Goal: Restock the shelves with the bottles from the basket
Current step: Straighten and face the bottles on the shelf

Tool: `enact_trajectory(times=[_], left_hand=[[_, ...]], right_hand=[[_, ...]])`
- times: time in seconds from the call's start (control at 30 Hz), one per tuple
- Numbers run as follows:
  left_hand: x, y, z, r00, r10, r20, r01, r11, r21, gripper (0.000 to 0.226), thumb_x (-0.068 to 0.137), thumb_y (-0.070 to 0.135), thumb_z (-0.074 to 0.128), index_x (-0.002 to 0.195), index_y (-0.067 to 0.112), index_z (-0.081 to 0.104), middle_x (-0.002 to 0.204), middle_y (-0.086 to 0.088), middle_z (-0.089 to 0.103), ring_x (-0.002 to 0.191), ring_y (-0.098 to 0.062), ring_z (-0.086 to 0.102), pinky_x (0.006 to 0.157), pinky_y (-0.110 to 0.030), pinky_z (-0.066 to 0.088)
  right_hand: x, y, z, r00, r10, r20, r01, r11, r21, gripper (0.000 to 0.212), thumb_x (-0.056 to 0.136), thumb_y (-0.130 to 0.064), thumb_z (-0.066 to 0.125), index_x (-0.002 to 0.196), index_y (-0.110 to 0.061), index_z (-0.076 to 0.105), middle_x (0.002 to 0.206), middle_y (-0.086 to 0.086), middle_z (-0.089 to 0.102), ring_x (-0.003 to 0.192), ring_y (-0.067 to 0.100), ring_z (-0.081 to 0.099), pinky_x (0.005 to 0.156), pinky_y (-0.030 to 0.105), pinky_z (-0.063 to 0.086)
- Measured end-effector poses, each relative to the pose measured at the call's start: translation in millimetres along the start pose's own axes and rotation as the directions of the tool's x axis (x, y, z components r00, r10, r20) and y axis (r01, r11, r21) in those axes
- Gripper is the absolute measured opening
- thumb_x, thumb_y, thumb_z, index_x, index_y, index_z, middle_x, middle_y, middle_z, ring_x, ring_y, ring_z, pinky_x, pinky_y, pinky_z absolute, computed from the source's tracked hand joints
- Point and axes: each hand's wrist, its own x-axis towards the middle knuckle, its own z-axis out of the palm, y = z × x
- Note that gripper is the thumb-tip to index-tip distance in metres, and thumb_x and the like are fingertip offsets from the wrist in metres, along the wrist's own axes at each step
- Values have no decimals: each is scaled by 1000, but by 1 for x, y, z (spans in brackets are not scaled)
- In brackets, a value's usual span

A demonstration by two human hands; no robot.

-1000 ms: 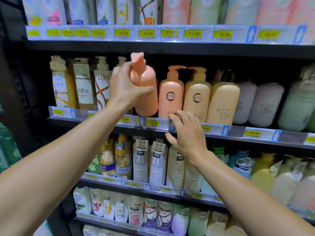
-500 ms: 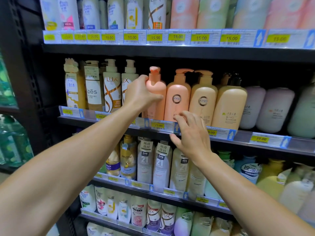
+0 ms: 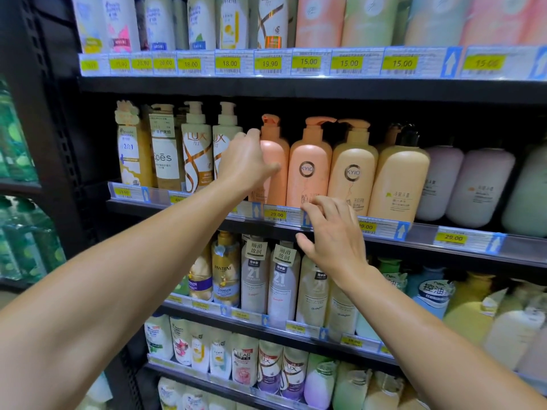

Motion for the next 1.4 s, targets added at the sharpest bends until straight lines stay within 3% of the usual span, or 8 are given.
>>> enact_trajectory(times=[0.13,0.27,0.4,0.53,0.77,0.97,1.4], left_hand=[[-11,-12,-11,998,65,17,-64,997,-35,74,80,41,76,141,13,46,131,-8,58,119,-26,56,83,-32,43],[-30,-32,-20,981,192,-7,-192,981,-15,63,85,30,72,142,17,48,136,-6,58,126,-25,51,97,-35,43],[-32,-44,-23,947,318,-32,-313,943,114,62,88,24,69,145,16,45,144,-6,52,135,-27,40,110,-40,33],[-23,-43,-21,900,435,-5,-413,858,304,66,87,24,69,148,22,43,147,-7,47,139,-32,32,113,-45,26],[-12,-44,-13,899,437,40,-419,828,372,83,79,44,75,149,30,33,143,-7,46,136,-35,30,113,-54,22],[-5,-44,-9,919,392,48,-390,883,261,84,78,42,78,148,32,32,149,-5,44,145,-37,18,119,-59,8],[1,-46,-2,877,479,-34,-437,825,358,80,71,56,77,140,33,43,129,-6,52,135,-34,33,116,-63,7]], right_hand=[[0,-4,-4,1000,9,16,-9,1000,-5,52,81,-34,70,127,-12,61,130,8,56,121,31,47,105,45,36],[0,-7,-9,1000,17,23,-17,1000,-17,53,82,-36,68,130,-13,59,132,6,54,123,28,44,106,43,35],[2,-11,-13,999,24,44,-23,999,-23,57,83,-37,69,134,-15,56,135,5,51,125,27,41,106,42,34],[2,-14,-13,992,14,127,-8,999,-47,62,85,-38,66,139,-16,49,140,5,46,126,28,41,104,39,33],[-1,-18,-12,986,29,162,-20,998,-54,61,84,-38,65,139,-15,49,135,5,49,122,29,44,101,41,34],[-1,-17,-11,988,25,153,-19,999,-42,58,84,-36,65,137,-15,50,132,4,50,119,29,45,101,41,35],[2,-15,-9,988,28,155,-21,999,-46,54,84,-36,65,133,-15,52,128,6,50,114,30,47,98,42,38]])
